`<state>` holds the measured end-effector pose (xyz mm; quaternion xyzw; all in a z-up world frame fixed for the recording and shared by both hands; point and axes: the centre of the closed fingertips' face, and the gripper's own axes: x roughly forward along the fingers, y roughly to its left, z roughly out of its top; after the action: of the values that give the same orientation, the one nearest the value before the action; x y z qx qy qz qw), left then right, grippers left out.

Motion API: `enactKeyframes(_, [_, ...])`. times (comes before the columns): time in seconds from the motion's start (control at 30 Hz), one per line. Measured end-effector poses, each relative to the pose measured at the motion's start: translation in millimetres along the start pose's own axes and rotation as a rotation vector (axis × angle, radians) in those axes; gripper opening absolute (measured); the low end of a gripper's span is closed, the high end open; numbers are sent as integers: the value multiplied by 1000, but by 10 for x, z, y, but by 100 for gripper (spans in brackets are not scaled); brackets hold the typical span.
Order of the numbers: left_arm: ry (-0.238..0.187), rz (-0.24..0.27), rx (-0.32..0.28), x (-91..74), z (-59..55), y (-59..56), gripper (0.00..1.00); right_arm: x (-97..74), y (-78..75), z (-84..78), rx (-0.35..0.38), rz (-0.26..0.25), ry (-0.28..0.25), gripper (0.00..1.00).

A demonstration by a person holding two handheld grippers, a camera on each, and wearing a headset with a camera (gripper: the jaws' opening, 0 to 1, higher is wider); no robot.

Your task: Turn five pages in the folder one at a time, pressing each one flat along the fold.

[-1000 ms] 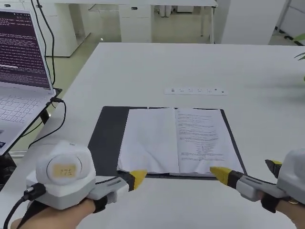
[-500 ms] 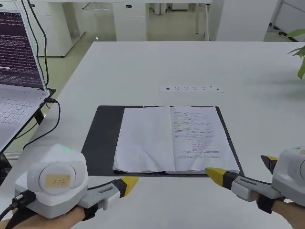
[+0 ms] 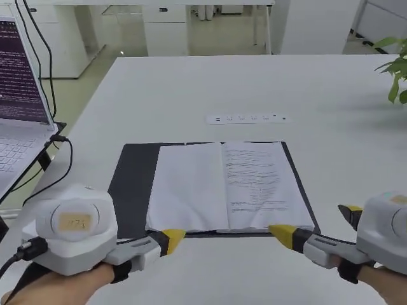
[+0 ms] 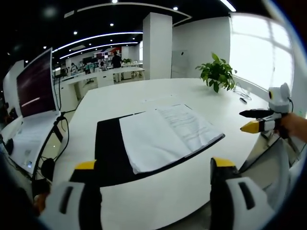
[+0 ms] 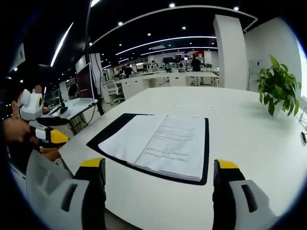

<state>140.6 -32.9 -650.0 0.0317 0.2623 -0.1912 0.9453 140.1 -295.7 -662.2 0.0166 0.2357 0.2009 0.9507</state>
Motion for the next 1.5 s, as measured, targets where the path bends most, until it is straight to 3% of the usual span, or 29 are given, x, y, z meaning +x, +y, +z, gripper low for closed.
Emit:
enactKeyframes(0.37, [27, -75, 88, 355, -91, -208, 87, -54, 15, 56, -29, -7, -21, 90])
enactKeyframes(0.83, [25, -130, 128, 661, -28, -409, 86, -112, -48, 96, -30, -32, -34, 88])
enactKeyframes(1.03, [0, -185, 170, 859, 31, -595, 79, -134, -72, 107, -26, -42, -38, 88])
enactKeyframes(1.5, [-37, -319, 224, 1409, 145, -1222, 70, -168, -126, 114, -24, -62, -39, 87])
